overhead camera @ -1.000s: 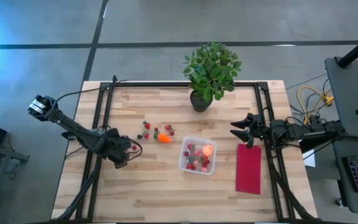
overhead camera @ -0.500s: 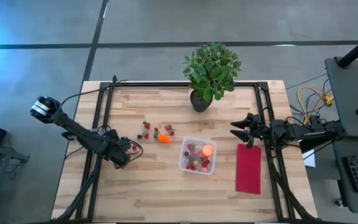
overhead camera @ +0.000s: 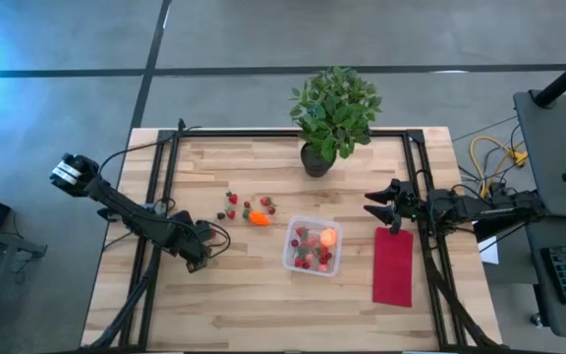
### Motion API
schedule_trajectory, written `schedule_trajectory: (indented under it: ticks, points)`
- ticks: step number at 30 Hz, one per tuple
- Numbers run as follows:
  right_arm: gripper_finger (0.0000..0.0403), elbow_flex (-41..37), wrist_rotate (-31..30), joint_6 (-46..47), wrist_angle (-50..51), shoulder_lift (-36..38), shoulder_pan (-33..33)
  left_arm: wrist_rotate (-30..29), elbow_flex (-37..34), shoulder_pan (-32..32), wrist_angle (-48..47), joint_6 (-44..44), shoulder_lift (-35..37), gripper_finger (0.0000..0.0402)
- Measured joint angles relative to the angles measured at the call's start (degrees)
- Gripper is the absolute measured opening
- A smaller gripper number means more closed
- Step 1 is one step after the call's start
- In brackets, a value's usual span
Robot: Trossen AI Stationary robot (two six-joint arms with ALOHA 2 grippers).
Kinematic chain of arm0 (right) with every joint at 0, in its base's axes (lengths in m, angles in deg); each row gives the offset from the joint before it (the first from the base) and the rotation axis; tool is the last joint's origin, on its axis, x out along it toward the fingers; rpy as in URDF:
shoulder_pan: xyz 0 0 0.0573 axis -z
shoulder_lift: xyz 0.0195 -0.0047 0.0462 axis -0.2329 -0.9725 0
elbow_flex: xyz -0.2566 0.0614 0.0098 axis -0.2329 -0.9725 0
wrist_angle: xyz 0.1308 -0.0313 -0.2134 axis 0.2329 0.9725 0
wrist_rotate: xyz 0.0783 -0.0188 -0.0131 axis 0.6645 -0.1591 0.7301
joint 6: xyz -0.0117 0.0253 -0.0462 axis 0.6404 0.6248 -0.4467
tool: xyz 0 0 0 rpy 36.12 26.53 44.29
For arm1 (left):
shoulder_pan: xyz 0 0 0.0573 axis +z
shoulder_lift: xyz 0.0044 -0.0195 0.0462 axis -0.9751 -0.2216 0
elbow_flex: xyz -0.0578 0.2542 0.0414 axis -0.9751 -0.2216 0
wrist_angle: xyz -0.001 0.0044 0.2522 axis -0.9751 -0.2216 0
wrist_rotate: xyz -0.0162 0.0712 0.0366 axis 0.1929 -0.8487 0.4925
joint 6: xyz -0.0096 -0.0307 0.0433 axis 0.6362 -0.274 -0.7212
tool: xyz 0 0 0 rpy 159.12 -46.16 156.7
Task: Pick and placing Produce into tupperware
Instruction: Put the red cherry into the transparent bin
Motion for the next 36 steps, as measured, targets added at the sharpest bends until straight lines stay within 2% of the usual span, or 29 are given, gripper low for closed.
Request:
schedule_trajectory:
  ticks: [7, 13, 17, 25, 32, 36]
  points:
    - [0.0233, 0.00, 0.00, 0.00, 0.00, 0.00, -0.01, -0.32, -0.30, 2.07, -0.59, -0.52, 2.14, 0.0260]
    - [0.0233, 0.00, 0.01, 0.00, 0.00, 0.00, -0.02, 1.00, -0.84, 3.73, 0.10, -10.07, 2.70, 0.0256]
    - [0.0233, 0.00, 0.01, 0.00, 0.00, 0.00, 0.00, 5.48, -1.80, 5.44, 2.47, -14.62, 2.74, 0.0230]
    - [0.0233, 0.00, 0.00, 0.00, 0.00, 0.00, 0.00, 6.23, -1.61, 10.19, 2.80, -19.95, 2.74, 0.0164]
    - [0.0233, 0.00, 0.00, 0.00, 0.00, 0.00, 0.00, 5.13, -1.48, 14.21, 3.80, -22.63, 2.74, 0.0157]
    - [0.0233, 0.00, 0.00, 0.00, 0.00, 0.00, -0.01, 6.51, -1.48, 14.71, 4.00, -22.68, 2.74, 0.0157]
